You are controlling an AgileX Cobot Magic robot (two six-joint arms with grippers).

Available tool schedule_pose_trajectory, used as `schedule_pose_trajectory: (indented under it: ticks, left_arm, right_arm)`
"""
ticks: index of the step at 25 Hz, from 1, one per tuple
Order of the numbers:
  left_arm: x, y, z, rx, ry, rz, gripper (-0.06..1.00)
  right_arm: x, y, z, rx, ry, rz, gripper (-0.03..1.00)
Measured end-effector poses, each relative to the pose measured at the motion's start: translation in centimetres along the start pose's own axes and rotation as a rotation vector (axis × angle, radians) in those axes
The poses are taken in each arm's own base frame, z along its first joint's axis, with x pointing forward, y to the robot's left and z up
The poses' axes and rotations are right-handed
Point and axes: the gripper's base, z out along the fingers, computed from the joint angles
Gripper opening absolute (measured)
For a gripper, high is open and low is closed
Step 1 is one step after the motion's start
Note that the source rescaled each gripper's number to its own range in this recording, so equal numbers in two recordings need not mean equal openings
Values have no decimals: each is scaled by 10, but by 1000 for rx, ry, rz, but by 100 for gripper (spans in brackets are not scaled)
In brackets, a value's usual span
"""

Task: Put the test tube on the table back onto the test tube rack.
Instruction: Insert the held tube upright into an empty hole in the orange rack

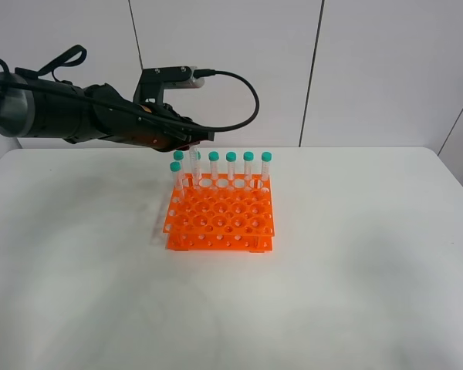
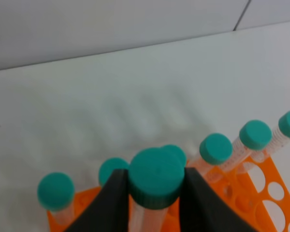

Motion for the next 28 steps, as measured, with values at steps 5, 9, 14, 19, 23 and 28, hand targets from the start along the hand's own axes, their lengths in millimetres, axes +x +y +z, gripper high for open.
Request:
schedule_pose_trajectory:
  ticks: [5,9,14,19,23,28]
  left_arm:
    - [1,1,4,-10,-17,-29,0]
    - [10,3,7,-18,0,-24,0]
    - [17,6,8,-31,-10,-7,0]
    - [14,4,8,-33,-47,3,0]
    - [15,0,10,-27,-51,9,0]
    - [28,-3,20,-22,-16,19,0]
  right_arm:
    - [0,0,0,0,0,0,99]
    - [0,0,0,0,0,0,99]
    - [0,0,0,0,0,0,99]
    - [0,0,0,0,0,0,99]
    - [0,0,0,0,0,0,99]
    - [0,0,0,0,0,0,99]
